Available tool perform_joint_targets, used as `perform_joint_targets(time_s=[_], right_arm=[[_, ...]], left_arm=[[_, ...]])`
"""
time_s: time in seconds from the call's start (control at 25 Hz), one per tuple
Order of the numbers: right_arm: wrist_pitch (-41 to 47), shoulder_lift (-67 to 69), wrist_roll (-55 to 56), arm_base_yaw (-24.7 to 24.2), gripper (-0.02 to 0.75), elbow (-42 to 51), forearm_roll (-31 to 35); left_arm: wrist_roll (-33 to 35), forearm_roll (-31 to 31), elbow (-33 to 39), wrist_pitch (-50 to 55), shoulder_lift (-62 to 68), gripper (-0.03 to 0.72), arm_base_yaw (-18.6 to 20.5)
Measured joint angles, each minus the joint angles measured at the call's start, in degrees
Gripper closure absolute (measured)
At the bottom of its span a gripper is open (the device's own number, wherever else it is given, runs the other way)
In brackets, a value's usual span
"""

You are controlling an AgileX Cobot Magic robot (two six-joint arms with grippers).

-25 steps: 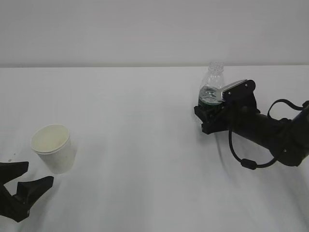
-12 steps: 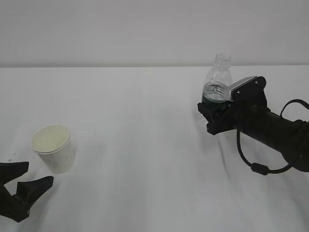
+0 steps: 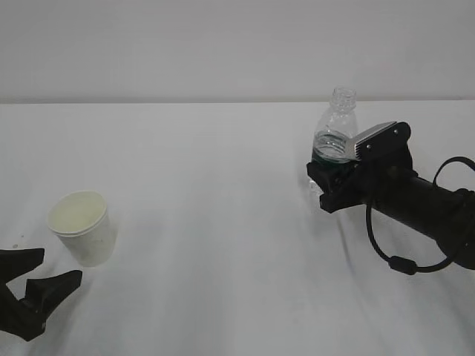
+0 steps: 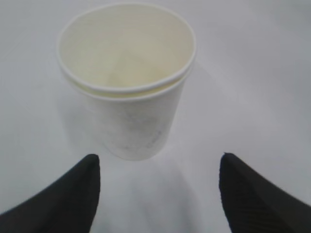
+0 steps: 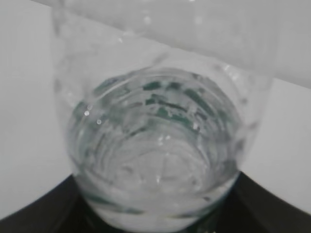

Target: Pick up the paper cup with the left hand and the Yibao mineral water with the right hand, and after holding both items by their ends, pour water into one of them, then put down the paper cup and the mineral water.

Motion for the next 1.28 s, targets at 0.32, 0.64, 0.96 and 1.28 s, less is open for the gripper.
perform_joint_targets(time_s=[0.32,0.64,0.96,1.28], right_arm=[[0.09,-2.26,-0.37,0.0,0.285,2.3,0.0],[2.39,-5.94,-0.5,0.0,0.285,3.29,0.0],[3.89,-8.31,-0.38,0.0,0.285,4.97,0.09],[6.69,-11.71,0.64,0.0,0.285,5.22,0.09]], left_arm=[[0.0,0.0,0.0,0.0,0.0,0.148,0.0],[0.0,0.09,0.0,0.0,0.0,0.148,0.0],[0.0,0.09,0.0,0.0,0.0,0.148,0.0],[0.0,0.09,-0.24,0.0,0.1,0.149,0.0]])
